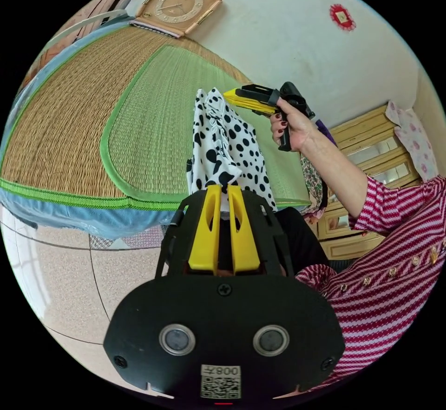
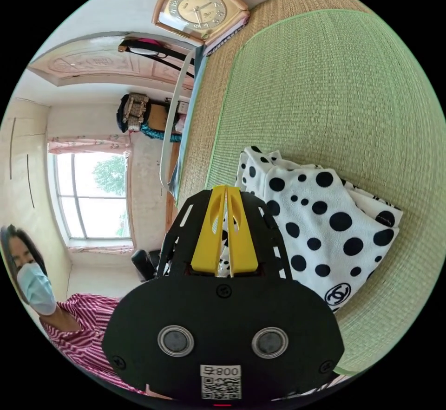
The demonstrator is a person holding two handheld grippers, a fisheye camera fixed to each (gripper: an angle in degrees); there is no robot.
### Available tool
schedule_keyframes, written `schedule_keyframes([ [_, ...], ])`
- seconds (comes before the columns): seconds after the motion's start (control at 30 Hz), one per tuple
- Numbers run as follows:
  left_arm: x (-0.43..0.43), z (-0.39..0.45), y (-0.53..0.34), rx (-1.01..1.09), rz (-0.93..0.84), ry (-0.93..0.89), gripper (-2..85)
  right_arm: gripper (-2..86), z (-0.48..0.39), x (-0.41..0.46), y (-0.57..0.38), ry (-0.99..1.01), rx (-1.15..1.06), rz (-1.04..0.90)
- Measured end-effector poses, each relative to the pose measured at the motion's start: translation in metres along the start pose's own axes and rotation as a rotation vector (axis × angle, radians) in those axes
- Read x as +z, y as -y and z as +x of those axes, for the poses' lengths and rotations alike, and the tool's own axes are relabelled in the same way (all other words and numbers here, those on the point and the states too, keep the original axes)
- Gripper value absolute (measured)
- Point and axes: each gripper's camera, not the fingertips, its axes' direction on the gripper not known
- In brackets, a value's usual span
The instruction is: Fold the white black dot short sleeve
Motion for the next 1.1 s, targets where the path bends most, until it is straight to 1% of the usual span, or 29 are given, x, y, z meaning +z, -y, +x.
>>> schedule_keyframes([
  [0.1, 0.014, -0.007, -0.002, -0.057, -0.024, 0.052, 0.5, 0.1, 0.013, -0.006, -0.04, -0.033, 0.008, -0.032],
  [0.17, 0.018, -0.013, -0.004, -0.09, -0.014, 0.033, 0.3, 0.1, 0.025, 0.003, -0.066, 0.002, 0.03, -0.096],
  [0.23, 0.019, -0.016, -0.006, -0.109, -0.008, 0.026, 0.2, 0.1, 0.027, 0.018, -0.077, 0.054, 0.02, -0.162],
  [0.27, 0.019, -0.015, -0.008, -0.115, -0.004, 0.031, 0.2, 0.1, 0.025, 0.029, -0.079, 0.056, 0.007, -0.206],
  [0.37, 0.012, -0.008, -0.013, -0.106, 0.036, 0.012, 0.1, 0.1, 0.02, 0.047, -0.071, 0.031, -0.012, -0.256],
  [0.47, 0.006, 0.011, -0.014, -0.038, 0.085, -0.021, 0.1, 0.1, 0.02, 0.052, -0.058, 0.053, -0.006, -0.246],
  [0.53, 0.016, 0.019, -0.009, -0.004, 0.053, -0.026, 0.1, 0.1, 0.019, 0.054, -0.052, 0.052, -0.004, -0.256],
  [0.57, 0.026, 0.019, -0.005, -0.004, 0.016, 0.005, 0.1, 0.1, 0.019, 0.053, -0.05, 0.056, -0.006, -0.259],
  [0.67, 0.051, 0.0, 0.002, -0.075, -0.045, 0.095, 0.1, 0.1, 0.016, 0.044, -0.049, 0.083, -0.003, -0.247],
  [0.77, 0.052, -0.021, -0.001, -0.146, -0.017, 0.019, 0.1, 0.1, 0.006, 0.027, -0.052, 0.098, -0.033, -0.217],
  [0.87, 0.053, -0.026, -0.002, -0.15, -0.018, 0.017, 0.1, 0.1, 0.01, 0.013, -0.048, 0.063, -0.022, -0.181],
  [0.93, 0.053, -0.027, -0.001, -0.151, -0.018, 0.012, 0.1, 0.1, 0.019, 0.011, -0.043, 0.075, 0.008, -0.164],
  [1.03, 0.054, -0.032, 0.002, -0.152, -0.026, 0.0, 0.1, 0.1, 0.028, 0.021, -0.032, 0.071, 0.047, -0.18],
  [1.1, 0.058, -0.041, 0.005, -0.164, -0.051, -0.012, 0.1, 0.1, 0.031, 0.026, -0.027, 0.109, 0.065, -0.192],
])
